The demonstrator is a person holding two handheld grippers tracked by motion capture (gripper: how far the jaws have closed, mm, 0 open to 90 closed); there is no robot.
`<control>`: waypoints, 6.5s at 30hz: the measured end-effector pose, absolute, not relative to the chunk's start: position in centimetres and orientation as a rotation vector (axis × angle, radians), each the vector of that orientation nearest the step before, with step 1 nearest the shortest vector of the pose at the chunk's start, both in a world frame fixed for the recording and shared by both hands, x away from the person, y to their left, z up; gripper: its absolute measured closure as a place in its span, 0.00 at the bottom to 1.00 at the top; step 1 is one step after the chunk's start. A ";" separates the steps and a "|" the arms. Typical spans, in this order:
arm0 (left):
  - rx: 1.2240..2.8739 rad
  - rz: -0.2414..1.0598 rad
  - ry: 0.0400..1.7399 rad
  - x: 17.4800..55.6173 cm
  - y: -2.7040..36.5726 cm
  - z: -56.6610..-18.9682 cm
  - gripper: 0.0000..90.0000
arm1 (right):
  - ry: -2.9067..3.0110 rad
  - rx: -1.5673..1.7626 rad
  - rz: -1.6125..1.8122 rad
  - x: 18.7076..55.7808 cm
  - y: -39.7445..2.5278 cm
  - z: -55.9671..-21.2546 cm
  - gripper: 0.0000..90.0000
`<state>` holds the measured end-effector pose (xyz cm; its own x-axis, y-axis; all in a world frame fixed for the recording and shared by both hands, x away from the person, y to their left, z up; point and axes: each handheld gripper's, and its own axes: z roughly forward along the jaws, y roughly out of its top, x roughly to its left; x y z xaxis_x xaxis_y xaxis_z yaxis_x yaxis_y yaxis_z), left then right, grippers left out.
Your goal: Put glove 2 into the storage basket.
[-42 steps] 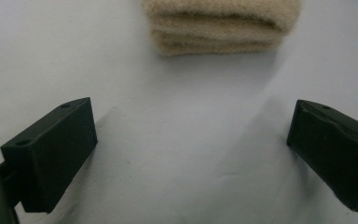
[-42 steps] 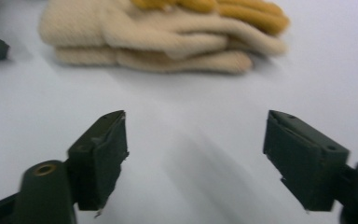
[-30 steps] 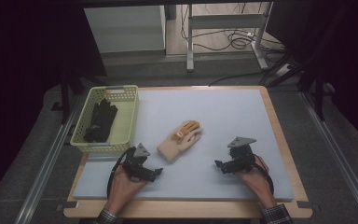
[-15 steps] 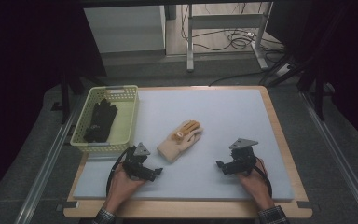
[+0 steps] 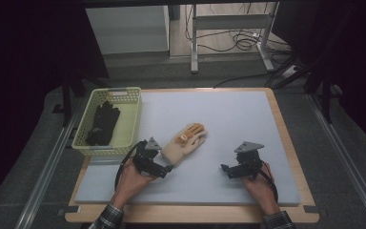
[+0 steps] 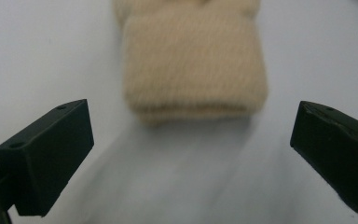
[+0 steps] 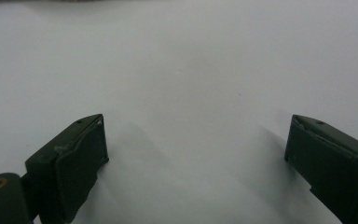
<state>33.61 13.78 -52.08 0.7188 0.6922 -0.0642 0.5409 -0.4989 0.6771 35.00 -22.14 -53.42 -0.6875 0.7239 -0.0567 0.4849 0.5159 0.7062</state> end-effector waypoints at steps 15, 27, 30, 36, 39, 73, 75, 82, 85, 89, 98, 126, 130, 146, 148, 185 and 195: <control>2.334 0.277 0.939 39.6 8.2 -52.3 0.00 | 2.416 1.005 0.968 35.0 -22.1 -53.4 0.06; 2.361 0.248 0.933 40.3 7.2 -52.9 0.16 | 2.417 1.005 0.968 35.0 -22.1 -53.4 0.06; 2.367 0.247 0.930 40.3 7.3 -52.7 0.23 | 2.417 1.005 0.968 35.0 -22.1 -53.4 0.06; 2.378 0.235 0.944 40.0 7.4 -52.2 0.45 | 2.417 1.005 0.967 35.0 -22.1 -53.4 0.06; 2.389 0.220 0.946 39.9 7.3 -52.0 0.57 | 2.417 1.005 0.967 35.0 -22.1 -53.4 0.06; 2.191 0.357 1.207 41.8 14.8 -42.2 0.70 | 2.415 1.000 0.970 35.0 -22.1 -53.4 0.06; 2.157 0.375 1.253 42.1 16.4 -41.5 0.70 | 2.415 1.000 0.970 35.0 -22.1 -53.4 0.06; 2.085 0.430 1.362 42.6 20.7 -40.2 0.69 | 2.415 1.001 0.970 35.0 -22.1 -53.4 0.06; 2.057 0.449 1.400 42.7 22.1 -40.0 0.69 | 2.415 1.000 0.970 35.0 -22.1 -53.4 0.06; 2.017 0.479 1.468 42.9 24.7 -39.9 0.69 | 2.415 1.000 0.971 35.0 -22.1 -53.5 0.06; 1.927 0.500 1.623 43.5 29.8 -41.7 0.68 | 2.415 1.001 0.971 35.0 -22.1 -53.5 0.06; 2.147 0.361 1.717 48.6 26.8 -49.3 0.63 | 2.415 1.000 0.973 35.0 -22.1 -53.5 0.06; 2.189 0.326 1.699 48.8 26.2 -49.8 0.63 | 2.415 1.000 0.973 35.0 -22.1 -53.5 0.06; 2.117 0.248 1.696 48.6 27.6 -50.1 0.10 | 2.415 1.001 0.972 35.0 -22.1 -53.5 0.06; 2.111 0.287 1.691 48.4 27.8 -49.3 0.08 | 2.415 1.001 0.973 35.0 -22.1 -53.5 0.06; 2.019 0.340 1.626 46.1 30.7 -47.5 0.15 | 2.415 1.001 0.972 35.0 -22.1 -53.5 0.06; 2.002 0.361 1.574 44.9 31.4 -46.6 0.09 | 2.415 1.001 0.971 35.0 -22.1 -53.5 0.06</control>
